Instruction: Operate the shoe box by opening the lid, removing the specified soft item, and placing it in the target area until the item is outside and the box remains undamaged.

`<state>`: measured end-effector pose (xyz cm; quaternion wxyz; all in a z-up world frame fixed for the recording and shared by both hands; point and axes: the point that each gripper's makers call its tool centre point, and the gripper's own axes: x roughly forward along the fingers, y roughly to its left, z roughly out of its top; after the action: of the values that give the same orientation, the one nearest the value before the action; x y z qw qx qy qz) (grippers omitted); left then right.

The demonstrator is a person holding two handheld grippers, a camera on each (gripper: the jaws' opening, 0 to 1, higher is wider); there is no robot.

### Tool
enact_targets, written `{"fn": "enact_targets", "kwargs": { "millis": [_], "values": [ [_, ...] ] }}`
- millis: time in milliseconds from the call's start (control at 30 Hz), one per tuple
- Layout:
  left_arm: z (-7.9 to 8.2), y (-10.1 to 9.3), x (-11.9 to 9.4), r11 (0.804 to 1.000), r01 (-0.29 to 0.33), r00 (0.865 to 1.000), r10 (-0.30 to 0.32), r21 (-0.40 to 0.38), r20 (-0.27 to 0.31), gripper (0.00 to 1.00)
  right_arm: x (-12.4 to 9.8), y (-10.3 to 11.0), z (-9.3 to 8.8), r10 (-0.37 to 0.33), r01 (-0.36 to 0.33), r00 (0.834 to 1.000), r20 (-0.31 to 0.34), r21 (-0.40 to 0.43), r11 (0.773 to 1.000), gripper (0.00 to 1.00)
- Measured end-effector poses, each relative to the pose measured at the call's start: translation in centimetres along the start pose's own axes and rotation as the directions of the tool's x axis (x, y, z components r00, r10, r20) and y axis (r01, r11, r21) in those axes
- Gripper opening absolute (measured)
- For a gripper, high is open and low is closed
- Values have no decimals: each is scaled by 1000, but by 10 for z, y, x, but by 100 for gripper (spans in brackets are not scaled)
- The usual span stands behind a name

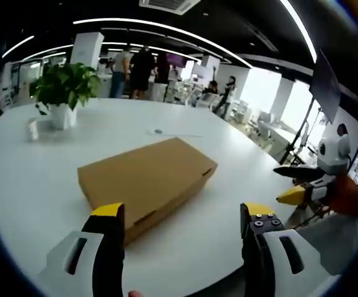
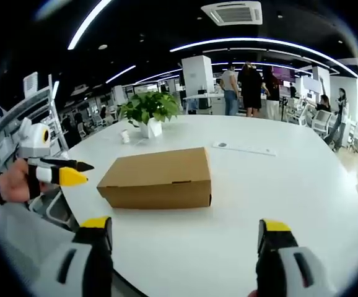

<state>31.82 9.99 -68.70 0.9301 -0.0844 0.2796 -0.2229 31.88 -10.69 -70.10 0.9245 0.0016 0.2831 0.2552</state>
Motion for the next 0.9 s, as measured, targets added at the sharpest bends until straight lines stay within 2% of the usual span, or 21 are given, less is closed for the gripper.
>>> {"fn": "enact_targets", "kwargs": {
  "millis": [900],
  "values": [
    [-4, 2, 2, 1000, -4, 1000, 4, -1, -17, 78, 1, 2, -2, 13, -13, 1000, -3, 17, 1000, 97]
  ]
}}
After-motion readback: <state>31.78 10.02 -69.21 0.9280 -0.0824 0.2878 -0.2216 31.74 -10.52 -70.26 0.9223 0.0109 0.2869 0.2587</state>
